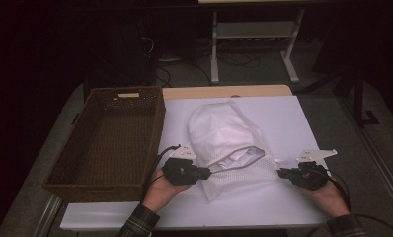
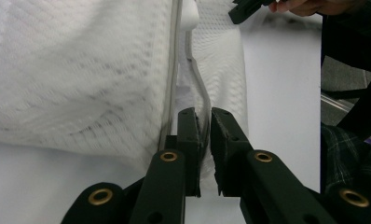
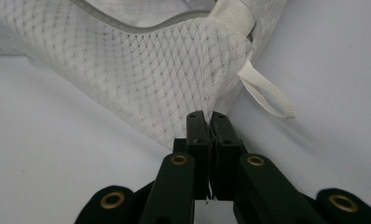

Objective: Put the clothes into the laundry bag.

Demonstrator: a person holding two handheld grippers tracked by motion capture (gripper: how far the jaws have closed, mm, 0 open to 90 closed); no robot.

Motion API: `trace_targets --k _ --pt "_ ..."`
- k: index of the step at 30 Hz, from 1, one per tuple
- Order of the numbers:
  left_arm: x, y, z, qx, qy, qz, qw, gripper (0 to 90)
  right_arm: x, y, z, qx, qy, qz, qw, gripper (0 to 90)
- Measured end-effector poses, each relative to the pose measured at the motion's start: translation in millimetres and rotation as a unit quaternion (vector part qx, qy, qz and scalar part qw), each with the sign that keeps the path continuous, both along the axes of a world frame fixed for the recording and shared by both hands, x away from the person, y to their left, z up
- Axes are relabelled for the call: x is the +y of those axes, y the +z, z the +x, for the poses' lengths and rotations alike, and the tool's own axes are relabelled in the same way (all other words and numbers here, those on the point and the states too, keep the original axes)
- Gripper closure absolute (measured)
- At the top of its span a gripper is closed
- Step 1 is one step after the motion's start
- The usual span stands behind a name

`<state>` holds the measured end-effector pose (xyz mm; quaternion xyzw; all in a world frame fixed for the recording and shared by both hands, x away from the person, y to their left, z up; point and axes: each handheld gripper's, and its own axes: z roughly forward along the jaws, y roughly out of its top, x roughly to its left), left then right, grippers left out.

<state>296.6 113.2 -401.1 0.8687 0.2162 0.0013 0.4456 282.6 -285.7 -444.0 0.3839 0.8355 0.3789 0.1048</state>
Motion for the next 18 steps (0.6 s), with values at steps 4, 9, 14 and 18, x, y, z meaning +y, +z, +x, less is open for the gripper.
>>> trace_targets --k 4,9,14,18 --pt "-4.6 7.6 3.1 -0.018 0.019 -0.007 0.9996 72.3 -0.4 -0.4 -1.3 0.002 0.000 0.003 1.0000 87.3" --pt "-18.6 14.9 15.2 -0.030 0.020 -0.002 0.9994 60.8 1.1 0.1 -3.1 0.000 0.004 0.005 1.0000 87.4" --pt "-33.2 19.8 30.1 -0.035 0.019 -0.001 0.9992 54.3 3.5 1.1 -6.2 0.001 0.007 0.005 1.0000 87.5" --pt "-49.2 24.4 43.2 -0.040 0.017 0.001 0.9990 51.9 4.1 0.4 -6.8 0.000 0.010 0.002 0.9999 87.5"
